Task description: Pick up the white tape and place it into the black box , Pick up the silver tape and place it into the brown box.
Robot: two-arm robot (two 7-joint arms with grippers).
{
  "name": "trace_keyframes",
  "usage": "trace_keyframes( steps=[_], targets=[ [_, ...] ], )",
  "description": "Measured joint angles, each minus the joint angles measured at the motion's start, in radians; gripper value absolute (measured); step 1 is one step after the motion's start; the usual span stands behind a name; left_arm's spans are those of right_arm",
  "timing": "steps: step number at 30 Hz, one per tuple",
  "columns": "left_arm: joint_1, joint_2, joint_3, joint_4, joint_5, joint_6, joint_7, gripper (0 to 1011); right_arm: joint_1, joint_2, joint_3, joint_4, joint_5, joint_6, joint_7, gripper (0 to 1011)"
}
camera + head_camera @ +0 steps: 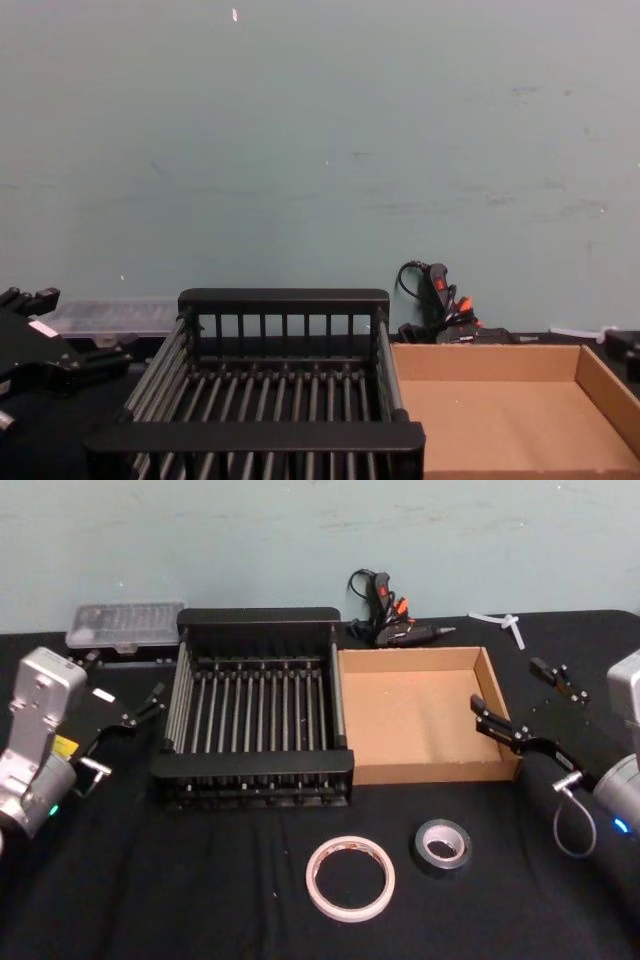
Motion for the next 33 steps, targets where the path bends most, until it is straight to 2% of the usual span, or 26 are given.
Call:
trace_keyframes(
  steps=[8, 13, 21, 33],
  targets=[
    [0.000, 0.000, 0.000, 0.000, 0.000, 0.000, 0.000, 1001, -0.076, 0.012, 0.025, -0.065, 0.052, 0.036, 0.053, 1003],
    [0.000, 0.000, 0.000, 0.000, 0.000, 0.000, 0.000, 1001, -0.112, 0.016, 0.035, -0.088, 0.066, 0.051, 0.073, 1003],
    [0.000, 0.000, 0.000, 0.000, 0.000, 0.000, 0.000, 1001, -0.177, 0.020, 0.043, -0.118, 0.075, 0.082, 0.102, 1002],
    [0.000, 0.000, 0.000, 0.000, 0.000, 0.000, 0.000, 1001, -0.228, 0.016, 0.055, -0.137, 0.071, 0.113, 0.133, 1002]
  ],
)
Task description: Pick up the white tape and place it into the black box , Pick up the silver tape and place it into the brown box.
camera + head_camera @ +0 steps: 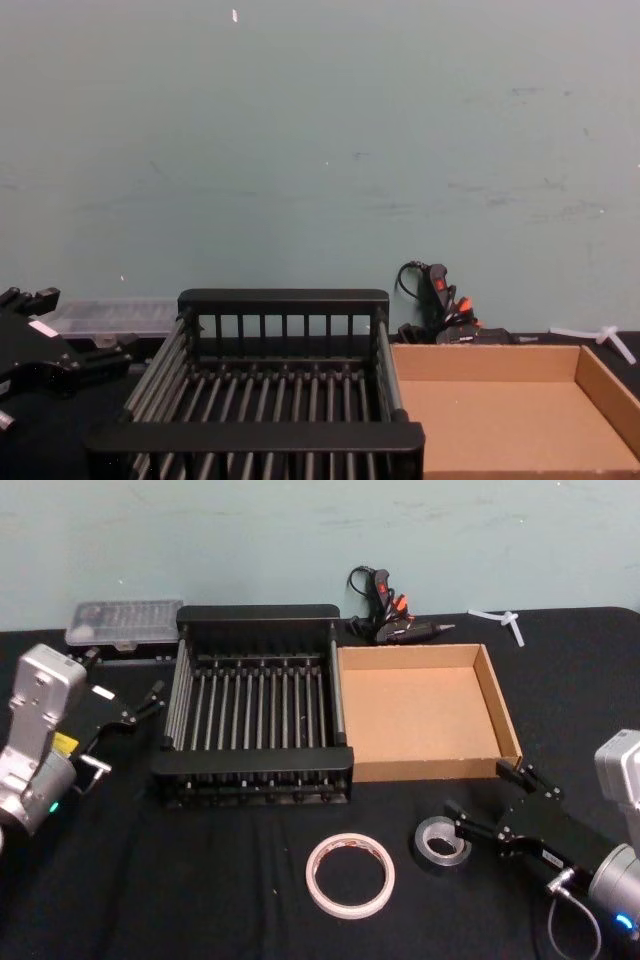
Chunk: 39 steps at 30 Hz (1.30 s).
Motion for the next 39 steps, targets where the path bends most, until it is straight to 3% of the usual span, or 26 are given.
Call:
trace_keyframes(
  steps=[14, 24, 39],
  targets=[
    [0.000, 0.000, 0.000, 0.000, 0.000, 0.000, 0.000, 1001, -0.011, -0.011, -0.003, 0.000, -0.047, 0.053, 0.031, 1002],
    [0.000, 0.000, 0.000, 0.000, 0.000, 0.000, 0.000, 1001, 0.015, -0.034, -0.007, 0.012, -0.091, 0.148, 0.031, 1002],
    [0.000, 0.000, 0.000, 0.000, 0.000, 0.000, 0.000, 1001, 0.033, -0.077, 0.017, 0.039, -0.118, 0.176, 0.049, 1002]
  ],
)
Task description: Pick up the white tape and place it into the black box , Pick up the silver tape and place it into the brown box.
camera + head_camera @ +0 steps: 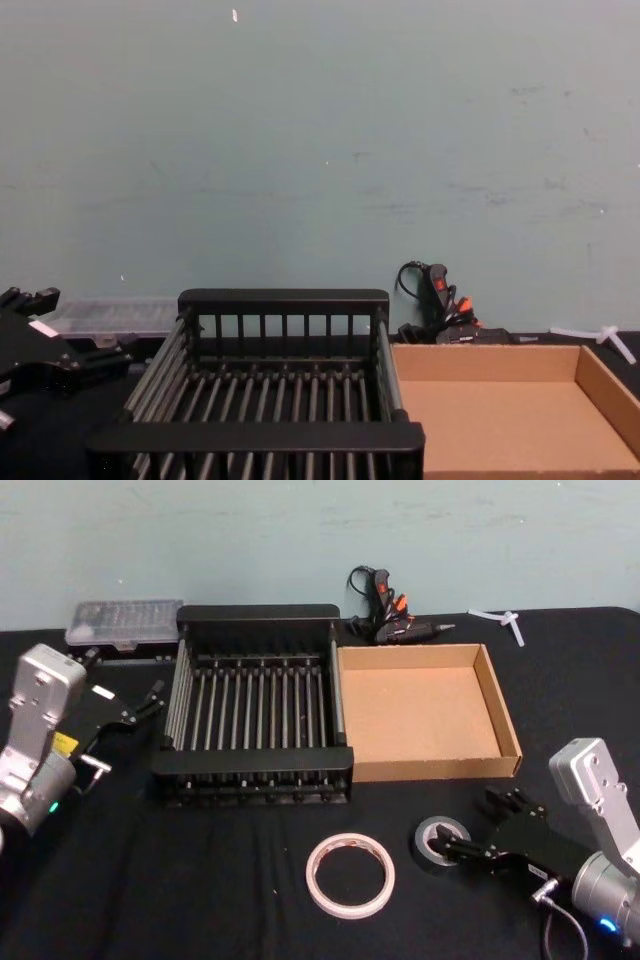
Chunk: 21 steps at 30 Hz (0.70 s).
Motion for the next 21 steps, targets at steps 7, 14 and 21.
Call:
trace_keyframes(
  steps=[7, 14, 21],
  targets=[
    [0.000, 0.000, 0.000, 0.000, 0.000, 0.000, 0.000, 1001, 0.007, -0.017, 0.007, 0.010, -0.011, 0.012, 0.009, 1002],
    [0.000, 0.000, 0.000, 0.000, 0.000, 0.000, 0.000, 1001, 0.015, -0.032, 0.012, 0.018, -0.025, 0.025, 0.020, 1002],
    [0.000, 0.000, 0.000, 0.000, 0.000, 0.000, 0.000, 1001, 0.017, -0.040, 0.014, 0.020, -0.034, 0.033, 0.026, 1002]
  ],
)
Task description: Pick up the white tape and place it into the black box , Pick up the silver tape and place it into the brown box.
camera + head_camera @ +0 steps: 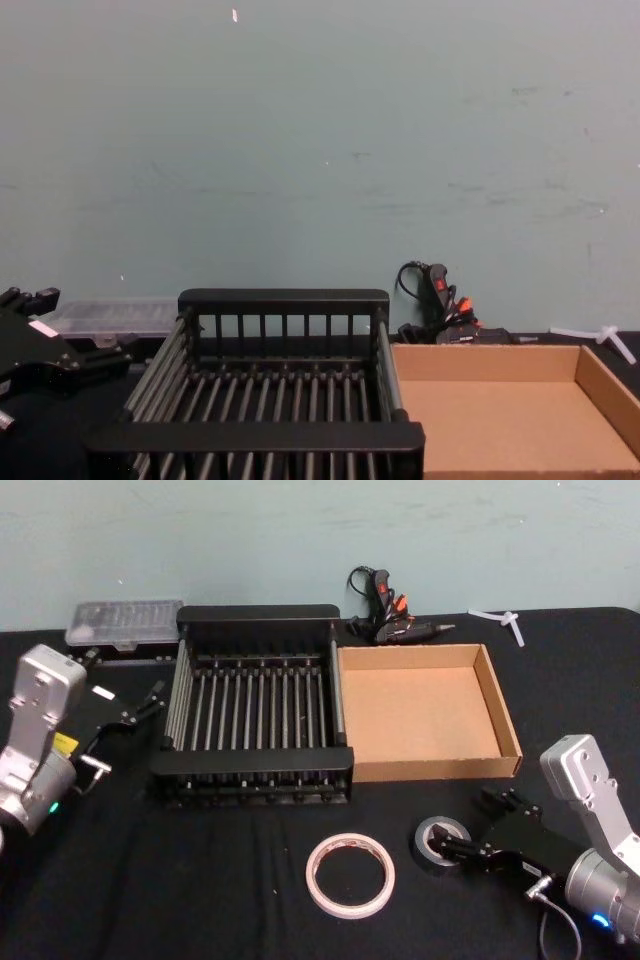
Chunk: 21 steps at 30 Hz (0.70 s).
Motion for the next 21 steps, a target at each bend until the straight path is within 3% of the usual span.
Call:
trace_keyframes(
  steps=[17, 21],
  targets=[
    [0.000, 0.000, 0.000, 0.000, 0.000, 0.000, 0.000, 1001, -0.002, -0.004, 0.003, -0.002, -0.011, 0.008, 0.000, 1002],
    [0.000, 0.000, 0.000, 0.000, 0.000, 0.000, 0.000, 1001, -0.003, -0.004, 0.003, -0.002, -0.011, 0.007, -0.001, 930]
  ],
)
